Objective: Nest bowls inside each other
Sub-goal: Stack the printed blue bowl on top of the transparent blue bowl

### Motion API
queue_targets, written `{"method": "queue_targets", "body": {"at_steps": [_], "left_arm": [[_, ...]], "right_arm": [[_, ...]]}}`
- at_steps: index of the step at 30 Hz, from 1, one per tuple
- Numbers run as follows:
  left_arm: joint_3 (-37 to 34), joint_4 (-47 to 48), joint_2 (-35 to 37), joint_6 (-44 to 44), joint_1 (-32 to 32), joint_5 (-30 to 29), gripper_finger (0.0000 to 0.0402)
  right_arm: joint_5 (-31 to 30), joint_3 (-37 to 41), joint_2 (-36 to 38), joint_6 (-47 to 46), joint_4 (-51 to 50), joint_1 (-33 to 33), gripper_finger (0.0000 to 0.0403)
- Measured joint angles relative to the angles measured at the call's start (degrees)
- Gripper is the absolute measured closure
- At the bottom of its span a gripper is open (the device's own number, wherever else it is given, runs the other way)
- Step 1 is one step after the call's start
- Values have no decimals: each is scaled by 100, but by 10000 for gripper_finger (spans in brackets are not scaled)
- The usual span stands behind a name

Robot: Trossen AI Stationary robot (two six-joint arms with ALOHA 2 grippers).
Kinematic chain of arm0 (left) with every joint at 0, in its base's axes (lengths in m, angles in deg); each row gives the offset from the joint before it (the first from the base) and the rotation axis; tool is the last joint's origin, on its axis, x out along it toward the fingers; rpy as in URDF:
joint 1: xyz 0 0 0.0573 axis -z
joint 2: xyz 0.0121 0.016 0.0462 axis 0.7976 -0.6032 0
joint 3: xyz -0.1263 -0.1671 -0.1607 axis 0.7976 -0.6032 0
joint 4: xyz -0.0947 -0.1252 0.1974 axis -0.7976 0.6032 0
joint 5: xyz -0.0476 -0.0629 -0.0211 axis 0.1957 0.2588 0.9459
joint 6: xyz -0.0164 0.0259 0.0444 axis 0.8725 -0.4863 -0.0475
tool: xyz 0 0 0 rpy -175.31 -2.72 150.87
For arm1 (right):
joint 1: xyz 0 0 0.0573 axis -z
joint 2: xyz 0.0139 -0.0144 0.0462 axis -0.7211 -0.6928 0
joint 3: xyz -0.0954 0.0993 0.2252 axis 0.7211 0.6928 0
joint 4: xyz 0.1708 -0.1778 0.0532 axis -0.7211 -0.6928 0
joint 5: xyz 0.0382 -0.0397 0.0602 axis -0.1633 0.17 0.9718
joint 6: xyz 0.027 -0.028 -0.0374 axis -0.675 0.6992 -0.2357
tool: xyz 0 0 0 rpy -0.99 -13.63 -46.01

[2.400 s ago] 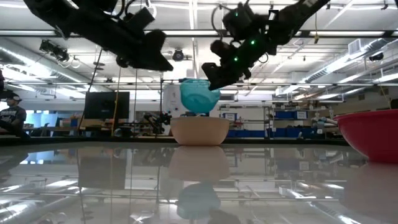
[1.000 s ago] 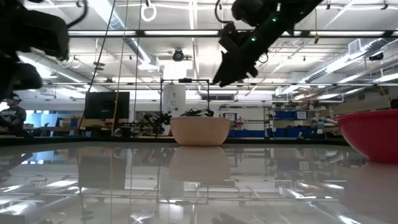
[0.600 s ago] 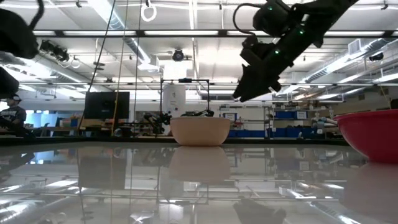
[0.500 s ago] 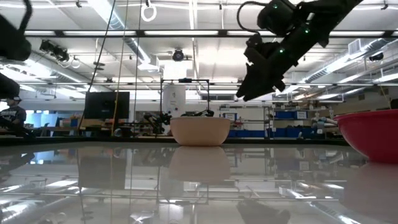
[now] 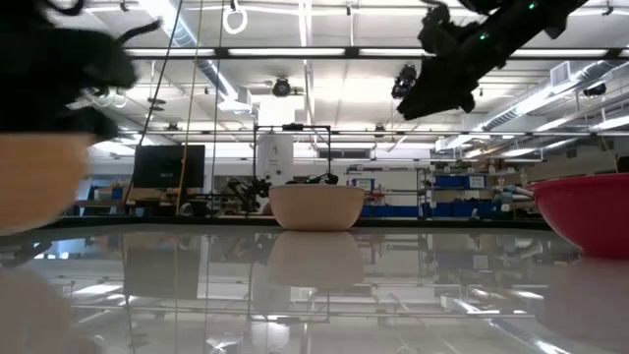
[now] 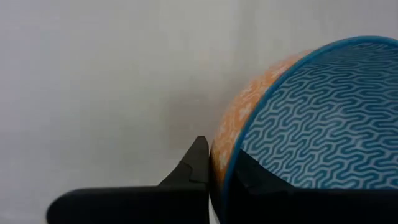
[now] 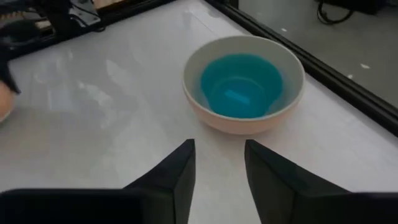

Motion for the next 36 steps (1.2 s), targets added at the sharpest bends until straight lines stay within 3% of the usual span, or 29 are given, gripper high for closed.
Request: {"method": "queue_targets", "body": {"at_steps": [6, 8, 10, 13, 20, 23, 28, 36], "left_arm": [[989, -11, 92, -1991, -1327, -2023, 388], [1373, -245, 45, -2721, -1949, -2374, 388], [1729, -836, -5, -3335, -2625, -2207, 389], [2138, -1377, -99, -3842, -3657, -1459, 389], [2561, -2177, -970, -3921, -5437, 70, 389], [2734, -2333, -1610, -3871, -5662, 425, 389], [3282, -2258, -2492, -4069, -5718, 466, 390], [4295, -1273, -3492, -4222, -5861, 457, 385]], "right_arm": [[-442, -2, 364, -370, -985, -255, 282], [-443, -2, 346, -574, -1284, -322, 284], [-445, -2, 276, -761, -1441, -426, 286], [-443, 43, 146, -1001, -1540, -666, 286], [-670, 512, 101, -1624, -1349, -1231, 286], [-752, 678, 131, -1879, -1338, -1326, 286], [-723, 857, 134, -2175, -1353, -1343, 286], [-699, 879, 134, -2197, -1378, -1439, 286]]}}
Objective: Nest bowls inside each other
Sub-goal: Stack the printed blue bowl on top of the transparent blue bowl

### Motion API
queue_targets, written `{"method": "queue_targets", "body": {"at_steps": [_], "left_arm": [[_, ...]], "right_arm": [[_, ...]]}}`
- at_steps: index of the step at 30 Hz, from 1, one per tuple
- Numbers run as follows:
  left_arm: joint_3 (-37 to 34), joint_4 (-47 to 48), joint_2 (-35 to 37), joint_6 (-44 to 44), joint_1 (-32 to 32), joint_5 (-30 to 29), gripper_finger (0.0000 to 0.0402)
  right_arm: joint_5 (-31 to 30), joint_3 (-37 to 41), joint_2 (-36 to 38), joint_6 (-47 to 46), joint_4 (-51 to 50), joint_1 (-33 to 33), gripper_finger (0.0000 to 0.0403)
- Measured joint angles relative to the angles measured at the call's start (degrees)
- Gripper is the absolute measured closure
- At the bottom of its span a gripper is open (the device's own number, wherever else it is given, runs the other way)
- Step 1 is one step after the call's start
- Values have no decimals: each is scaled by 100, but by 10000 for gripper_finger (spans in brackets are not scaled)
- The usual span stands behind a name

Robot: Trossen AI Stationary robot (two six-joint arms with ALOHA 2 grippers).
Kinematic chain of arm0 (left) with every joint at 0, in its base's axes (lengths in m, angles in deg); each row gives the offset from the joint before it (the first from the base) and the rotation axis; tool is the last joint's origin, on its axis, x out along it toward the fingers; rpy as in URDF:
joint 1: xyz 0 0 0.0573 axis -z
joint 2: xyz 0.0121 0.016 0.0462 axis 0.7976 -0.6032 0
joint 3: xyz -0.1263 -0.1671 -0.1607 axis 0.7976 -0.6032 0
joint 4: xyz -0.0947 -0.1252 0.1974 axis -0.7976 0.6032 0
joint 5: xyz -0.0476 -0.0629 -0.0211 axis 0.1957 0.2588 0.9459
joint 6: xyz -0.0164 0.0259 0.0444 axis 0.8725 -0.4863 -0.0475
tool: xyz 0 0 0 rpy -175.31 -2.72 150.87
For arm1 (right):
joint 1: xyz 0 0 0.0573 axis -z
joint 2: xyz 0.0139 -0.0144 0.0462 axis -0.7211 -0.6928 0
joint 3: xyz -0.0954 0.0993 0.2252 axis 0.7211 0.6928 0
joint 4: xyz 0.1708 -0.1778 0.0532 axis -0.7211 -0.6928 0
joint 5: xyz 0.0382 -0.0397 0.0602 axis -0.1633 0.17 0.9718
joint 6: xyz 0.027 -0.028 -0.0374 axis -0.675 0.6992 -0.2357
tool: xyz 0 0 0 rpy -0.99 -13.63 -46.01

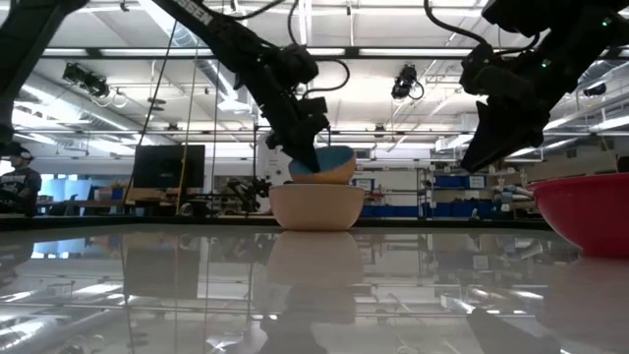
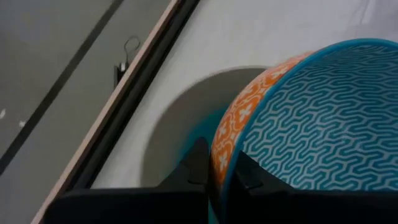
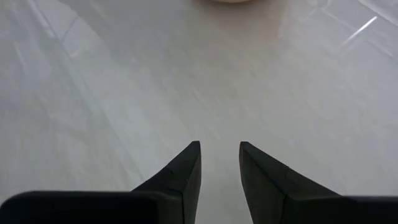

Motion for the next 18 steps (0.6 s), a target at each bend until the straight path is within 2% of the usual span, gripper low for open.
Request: {"method": "queue_targets", "body": {"at_steps": [9, 14, 18], "left_arm": [[505, 665, -478, -13, -383, 9, 363], [499, 739, -521, 38, -433, 421, 311], [501, 715, -511, 106, -416, 471, 255]], "right_arm": [[17, 0, 2, 7, -26, -17, 286], [17, 0, 2, 8, -33, -97, 286], [-2, 0, 2, 9, -31, -179, 286]]}}
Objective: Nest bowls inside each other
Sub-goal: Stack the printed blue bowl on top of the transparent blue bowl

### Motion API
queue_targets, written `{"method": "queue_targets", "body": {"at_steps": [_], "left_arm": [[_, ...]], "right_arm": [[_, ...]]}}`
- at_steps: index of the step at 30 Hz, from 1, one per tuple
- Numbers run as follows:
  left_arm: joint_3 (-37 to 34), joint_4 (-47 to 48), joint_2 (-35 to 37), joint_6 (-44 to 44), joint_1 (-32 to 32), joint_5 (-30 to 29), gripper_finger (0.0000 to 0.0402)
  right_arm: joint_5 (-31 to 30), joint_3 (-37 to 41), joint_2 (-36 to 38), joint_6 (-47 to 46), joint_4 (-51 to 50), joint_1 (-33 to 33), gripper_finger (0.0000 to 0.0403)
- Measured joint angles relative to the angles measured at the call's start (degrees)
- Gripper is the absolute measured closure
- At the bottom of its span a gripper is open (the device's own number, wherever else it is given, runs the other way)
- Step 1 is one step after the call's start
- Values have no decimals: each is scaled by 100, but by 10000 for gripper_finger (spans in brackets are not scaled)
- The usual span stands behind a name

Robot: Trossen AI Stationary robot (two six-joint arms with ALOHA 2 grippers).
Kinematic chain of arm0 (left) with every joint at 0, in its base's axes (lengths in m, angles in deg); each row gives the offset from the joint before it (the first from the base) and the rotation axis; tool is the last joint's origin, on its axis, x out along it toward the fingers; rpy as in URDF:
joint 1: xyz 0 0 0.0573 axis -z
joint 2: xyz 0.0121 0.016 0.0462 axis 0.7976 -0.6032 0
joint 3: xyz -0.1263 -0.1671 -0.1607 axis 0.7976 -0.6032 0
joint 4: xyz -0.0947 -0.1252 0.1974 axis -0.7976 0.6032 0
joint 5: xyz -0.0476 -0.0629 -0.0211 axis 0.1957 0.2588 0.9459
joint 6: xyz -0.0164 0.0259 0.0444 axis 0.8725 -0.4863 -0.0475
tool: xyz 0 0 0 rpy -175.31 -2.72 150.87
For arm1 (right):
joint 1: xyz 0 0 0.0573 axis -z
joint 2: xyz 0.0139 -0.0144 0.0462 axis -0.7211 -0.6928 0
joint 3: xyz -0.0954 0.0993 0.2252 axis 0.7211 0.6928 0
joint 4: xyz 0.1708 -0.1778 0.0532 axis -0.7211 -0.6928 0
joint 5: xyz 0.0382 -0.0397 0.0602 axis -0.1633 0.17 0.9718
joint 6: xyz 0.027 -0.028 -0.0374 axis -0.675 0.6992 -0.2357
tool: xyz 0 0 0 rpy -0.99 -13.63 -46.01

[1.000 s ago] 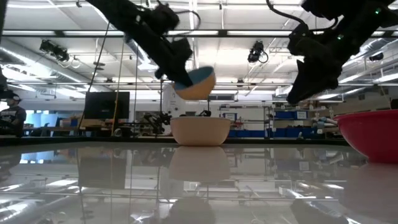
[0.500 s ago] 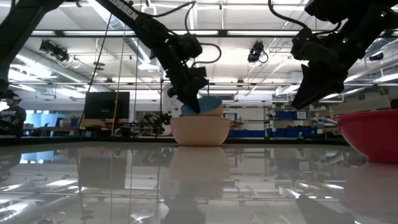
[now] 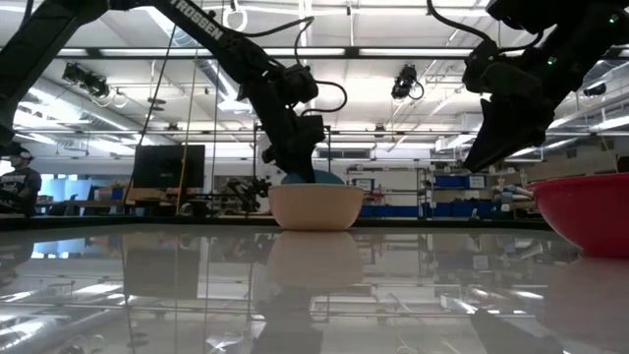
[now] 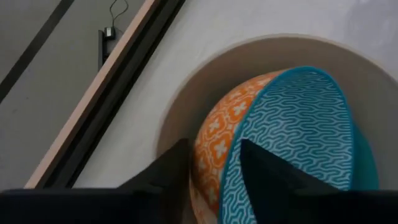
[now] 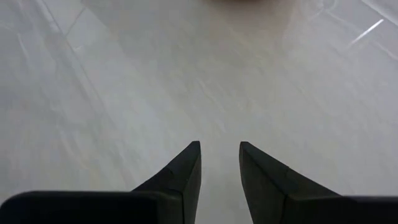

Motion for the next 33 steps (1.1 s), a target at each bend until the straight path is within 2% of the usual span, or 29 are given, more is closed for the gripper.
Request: {"method": "queue_targets", "body": {"at_steps": [5, 10, 17, 23, 28, 33], "left_arm": [[0, 2, 0, 128, -70, -54, 204], [18, -96, 171, 132, -81, -218, 195], [72, -472, 504, -183, -109, -418, 222], [37, -436, 89, -105, -112, -446, 250], [32, -412, -349, 36, -52, -436, 259], [22, -391, -264, 25, -3, -440, 260]], "right_arm": [[1, 0, -1, -21, -38, -104, 286], [12, -2, -2, -204, -176, -257, 286], [-172, -2, 0, -208, -166, -287, 286], [-283, -2, 0, -155, -135, -238, 286], [-286, -2, 0, -187, -139, -261, 286], [-284, -2, 0, -208, -166, -333, 286]]}}
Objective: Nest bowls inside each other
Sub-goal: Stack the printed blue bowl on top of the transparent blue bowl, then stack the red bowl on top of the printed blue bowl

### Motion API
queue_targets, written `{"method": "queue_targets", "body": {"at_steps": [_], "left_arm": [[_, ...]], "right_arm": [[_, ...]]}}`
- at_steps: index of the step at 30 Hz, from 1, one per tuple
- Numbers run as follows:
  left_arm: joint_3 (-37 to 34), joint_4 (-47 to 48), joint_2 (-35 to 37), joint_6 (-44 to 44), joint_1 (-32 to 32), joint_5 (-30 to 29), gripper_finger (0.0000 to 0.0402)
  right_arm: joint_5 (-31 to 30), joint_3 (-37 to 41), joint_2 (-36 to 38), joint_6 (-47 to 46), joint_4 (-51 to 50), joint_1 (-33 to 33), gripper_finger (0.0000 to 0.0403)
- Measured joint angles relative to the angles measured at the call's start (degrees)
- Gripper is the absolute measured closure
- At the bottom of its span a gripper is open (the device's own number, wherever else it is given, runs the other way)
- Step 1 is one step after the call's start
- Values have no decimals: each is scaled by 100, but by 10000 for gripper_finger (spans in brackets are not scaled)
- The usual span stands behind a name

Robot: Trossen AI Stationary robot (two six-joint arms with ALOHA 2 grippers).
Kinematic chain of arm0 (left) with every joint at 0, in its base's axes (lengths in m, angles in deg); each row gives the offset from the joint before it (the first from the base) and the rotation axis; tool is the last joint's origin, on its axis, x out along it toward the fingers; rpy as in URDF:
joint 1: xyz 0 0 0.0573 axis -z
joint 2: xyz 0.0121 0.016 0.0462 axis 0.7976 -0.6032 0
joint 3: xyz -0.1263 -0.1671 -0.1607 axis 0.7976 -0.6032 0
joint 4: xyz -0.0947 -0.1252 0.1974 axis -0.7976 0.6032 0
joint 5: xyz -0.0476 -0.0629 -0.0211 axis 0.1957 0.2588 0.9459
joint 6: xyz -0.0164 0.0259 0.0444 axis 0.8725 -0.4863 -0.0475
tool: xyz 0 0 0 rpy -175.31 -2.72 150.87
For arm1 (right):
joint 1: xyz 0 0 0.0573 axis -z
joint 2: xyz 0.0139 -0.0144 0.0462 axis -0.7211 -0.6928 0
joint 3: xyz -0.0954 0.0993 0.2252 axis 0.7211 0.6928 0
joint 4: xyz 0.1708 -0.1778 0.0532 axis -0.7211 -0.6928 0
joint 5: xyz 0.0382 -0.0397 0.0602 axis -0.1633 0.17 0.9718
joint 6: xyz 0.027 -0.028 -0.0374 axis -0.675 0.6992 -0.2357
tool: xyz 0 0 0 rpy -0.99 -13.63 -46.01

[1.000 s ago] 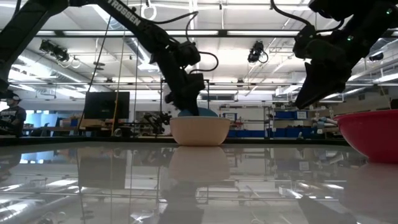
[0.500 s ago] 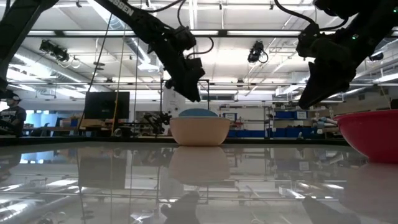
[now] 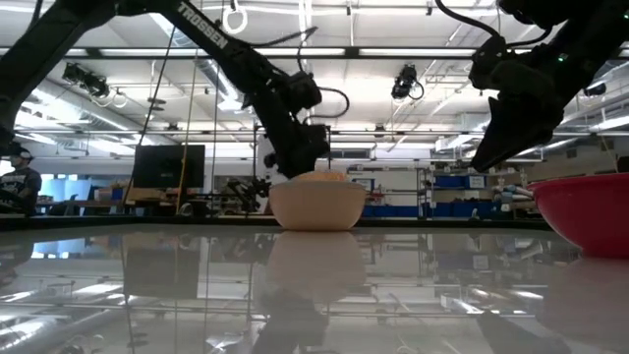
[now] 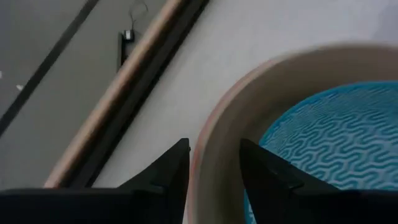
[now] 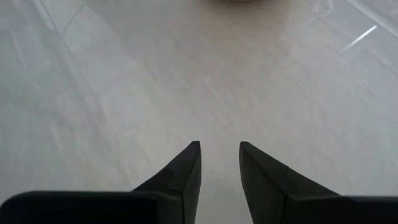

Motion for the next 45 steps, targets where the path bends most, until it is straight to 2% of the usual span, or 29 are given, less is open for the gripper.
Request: {"method": "queue_targets", "body": {"at_steps": [5, 11, 15, 18, 21, 25, 30, 39, 45], "left_arm": [[9, 39, 681, -25, -7, -34, 260], [19, 341, 1401, -57, 315, 61, 260], [17, 232, 1124, -183, 850, 112, 260], [2, 109, 714, -207, 1148, -311, 260], [6, 78, 409, -134, 1222, -630, 260], [0, 137, 124, 42, 1253, -605, 260], [7, 94, 197, 134, 1372, -566, 260], [7, -19, 108, 131, 1994, -603, 260], [7, 80, 279, 93, 2094, -992, 260]], "right_arm": [[223, 0, 0, -35, -4, -1, 286], [1837, -7, 0, -285, -276, 1, 286], [2591, -22, 3, -17, -574, -1, 286], [2801, -22, 22, 15, -672, -1, 286], [2830, -22, 42, -63, -705, -65, 286], [2808, -24, 42, -107, -791, -294, 286], [2436, -24, 42, -146, -803, -542, 286], [2107, -24, 28, -157, -780, -724, 286], [2063, 2, -37, -138, -711, -896, 286]]}}
